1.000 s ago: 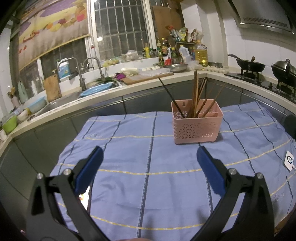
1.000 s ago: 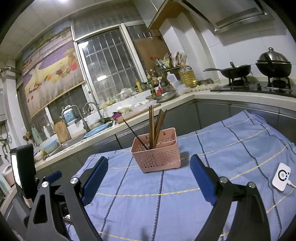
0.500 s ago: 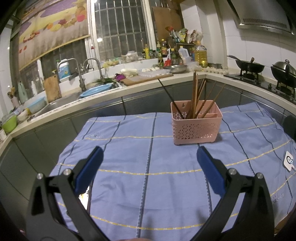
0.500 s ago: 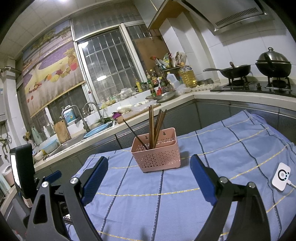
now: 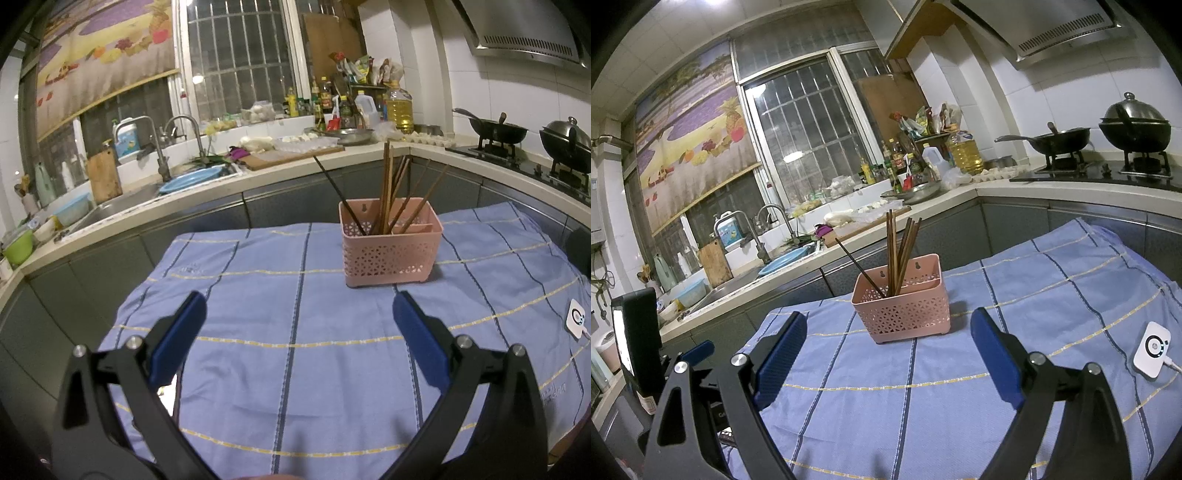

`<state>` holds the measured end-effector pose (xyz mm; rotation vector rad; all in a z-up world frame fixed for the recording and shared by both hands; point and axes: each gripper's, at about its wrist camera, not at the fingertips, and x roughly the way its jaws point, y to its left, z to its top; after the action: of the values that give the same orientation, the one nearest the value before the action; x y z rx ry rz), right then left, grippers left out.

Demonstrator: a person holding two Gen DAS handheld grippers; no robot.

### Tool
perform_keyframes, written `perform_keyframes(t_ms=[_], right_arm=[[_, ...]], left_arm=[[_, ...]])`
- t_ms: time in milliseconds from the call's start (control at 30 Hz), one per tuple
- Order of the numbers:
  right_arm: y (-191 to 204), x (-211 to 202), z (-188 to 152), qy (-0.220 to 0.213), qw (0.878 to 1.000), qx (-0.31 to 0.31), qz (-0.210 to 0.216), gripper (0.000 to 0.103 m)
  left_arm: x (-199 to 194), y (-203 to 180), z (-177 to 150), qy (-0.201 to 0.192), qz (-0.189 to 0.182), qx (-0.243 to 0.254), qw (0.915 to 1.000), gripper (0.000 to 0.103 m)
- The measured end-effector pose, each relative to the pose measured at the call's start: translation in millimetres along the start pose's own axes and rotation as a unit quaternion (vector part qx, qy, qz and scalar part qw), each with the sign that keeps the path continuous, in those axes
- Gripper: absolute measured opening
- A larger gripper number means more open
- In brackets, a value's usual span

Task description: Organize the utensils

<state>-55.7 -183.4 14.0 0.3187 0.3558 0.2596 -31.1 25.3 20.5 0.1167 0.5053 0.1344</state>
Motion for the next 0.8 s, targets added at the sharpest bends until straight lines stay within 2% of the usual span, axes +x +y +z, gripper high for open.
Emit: perform_keyframes(t_ms=[800], right_arm=[[-4,1,1,0.000,1.000,0.002,-0.001,0.089]], left_arm=[[-3,-12,-3,-0.005,-0.009,0.013,0.9999,0.097]])
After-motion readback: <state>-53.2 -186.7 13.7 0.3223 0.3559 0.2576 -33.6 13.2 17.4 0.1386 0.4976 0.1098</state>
